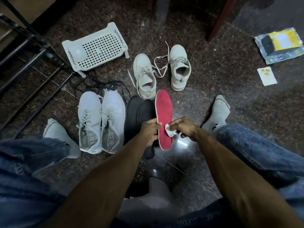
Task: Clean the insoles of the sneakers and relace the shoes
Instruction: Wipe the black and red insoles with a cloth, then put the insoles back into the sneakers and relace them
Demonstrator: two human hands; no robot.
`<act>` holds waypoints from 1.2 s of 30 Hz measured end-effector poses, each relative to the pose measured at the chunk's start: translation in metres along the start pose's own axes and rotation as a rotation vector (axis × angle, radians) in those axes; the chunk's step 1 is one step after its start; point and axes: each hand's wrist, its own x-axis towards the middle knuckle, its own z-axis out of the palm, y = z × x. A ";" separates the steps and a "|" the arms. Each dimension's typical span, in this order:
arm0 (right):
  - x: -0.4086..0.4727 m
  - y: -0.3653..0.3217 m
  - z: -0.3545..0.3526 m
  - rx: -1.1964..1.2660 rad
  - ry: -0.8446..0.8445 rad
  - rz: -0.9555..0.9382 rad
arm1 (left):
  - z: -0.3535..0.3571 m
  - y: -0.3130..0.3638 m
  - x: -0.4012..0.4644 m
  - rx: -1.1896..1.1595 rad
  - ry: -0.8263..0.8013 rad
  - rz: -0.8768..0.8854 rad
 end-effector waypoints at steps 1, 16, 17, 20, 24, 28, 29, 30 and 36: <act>0.003 0.001 -0.002 -0.013 -0.007 0.001 | 0.002 0.000 0.005 0.022 0.000 -0.006; 0.062 0.019 -0.051 -0.438 0.211 0.124 | -0.055 0.028 0.057 0.806 0.326 0.341; 0.063 0.017 -0.048 -0.489 0.193 0.154 | -0.059 0.028 0.054 0.847 0.329 0.361; 0.064 0.016 -0.040 -0.681 0.291 0.187 | -0.069 0.027 0.048 0.919 0.331 0.393; 0.051 -0.002 -0.027 -0.654 0.494 0.083 | -0.080 0.029 0.040 0.946 0.321 0.439; 0.052 -0.026 -0.016 -0.502 0.360 -0.060 | -0.092 0.038 0.029 0.940 0.352 0.490; 0.053 -0.034 -0.012 -0.455 0.317 -0.092 | -0.096 0.040 0.026 0.923 0.369 0.508; 0.054 -0.042 -0.006 -0.420 0.266 -0.118 | -0.101 0.042 0.023 0.905 0.392 0.522; 0.066 -0.091 0.039 -0.590 0.090 -0.267 | -0.144 0.061 -0.001 0.853 0.594 0.499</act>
